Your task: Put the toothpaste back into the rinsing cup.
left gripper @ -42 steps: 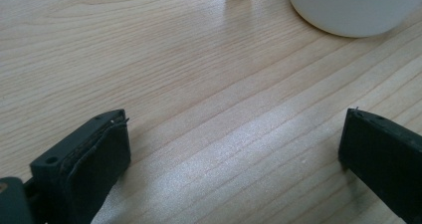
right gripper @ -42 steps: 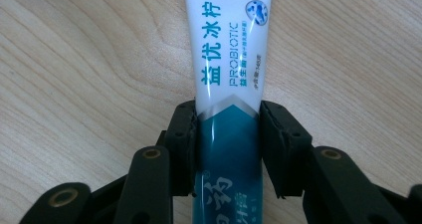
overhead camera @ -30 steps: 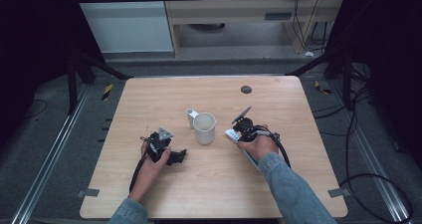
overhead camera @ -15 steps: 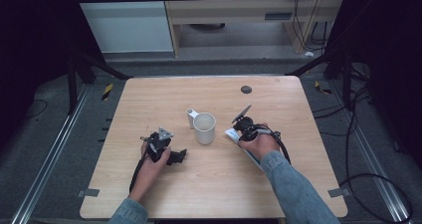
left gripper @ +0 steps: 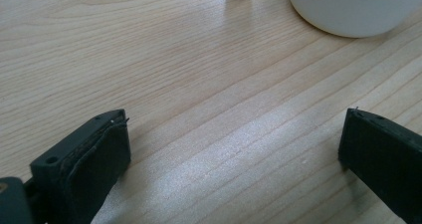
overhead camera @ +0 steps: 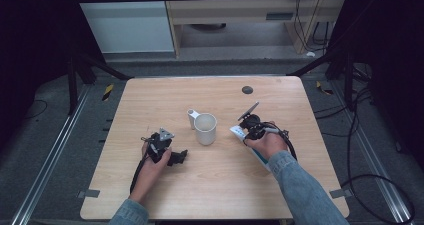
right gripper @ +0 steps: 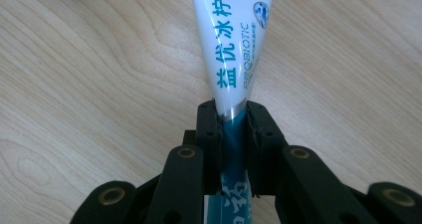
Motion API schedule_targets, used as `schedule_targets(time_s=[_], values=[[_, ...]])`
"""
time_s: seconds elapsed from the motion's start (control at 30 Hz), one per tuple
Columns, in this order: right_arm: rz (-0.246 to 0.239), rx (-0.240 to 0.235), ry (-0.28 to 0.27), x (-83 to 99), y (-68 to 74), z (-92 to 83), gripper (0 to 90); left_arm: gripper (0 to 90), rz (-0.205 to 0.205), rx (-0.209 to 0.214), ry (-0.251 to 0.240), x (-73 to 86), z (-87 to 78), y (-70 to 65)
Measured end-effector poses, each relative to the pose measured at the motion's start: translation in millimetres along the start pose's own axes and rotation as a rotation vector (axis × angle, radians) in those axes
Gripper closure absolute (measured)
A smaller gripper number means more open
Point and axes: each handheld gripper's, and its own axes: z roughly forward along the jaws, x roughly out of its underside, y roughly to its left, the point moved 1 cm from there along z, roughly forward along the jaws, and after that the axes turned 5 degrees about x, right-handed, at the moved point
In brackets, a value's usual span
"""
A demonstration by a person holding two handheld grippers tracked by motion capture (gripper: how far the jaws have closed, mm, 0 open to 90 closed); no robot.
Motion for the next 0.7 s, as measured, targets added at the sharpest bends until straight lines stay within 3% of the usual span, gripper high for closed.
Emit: schedule_targets(time_s=[0.43,0.7], values=[[0.043,-0.014,-0.072,-4.7,-16.9,-28.3,78.2,0.0,0.000,0.000,0.001,0.0,0.0,0.0],[0.066,-0.027,-0.121,-9.4,-19.2,-34.9,78.2,0.0,0.000,0.000,0.000,0.0,0.0,0.0]])
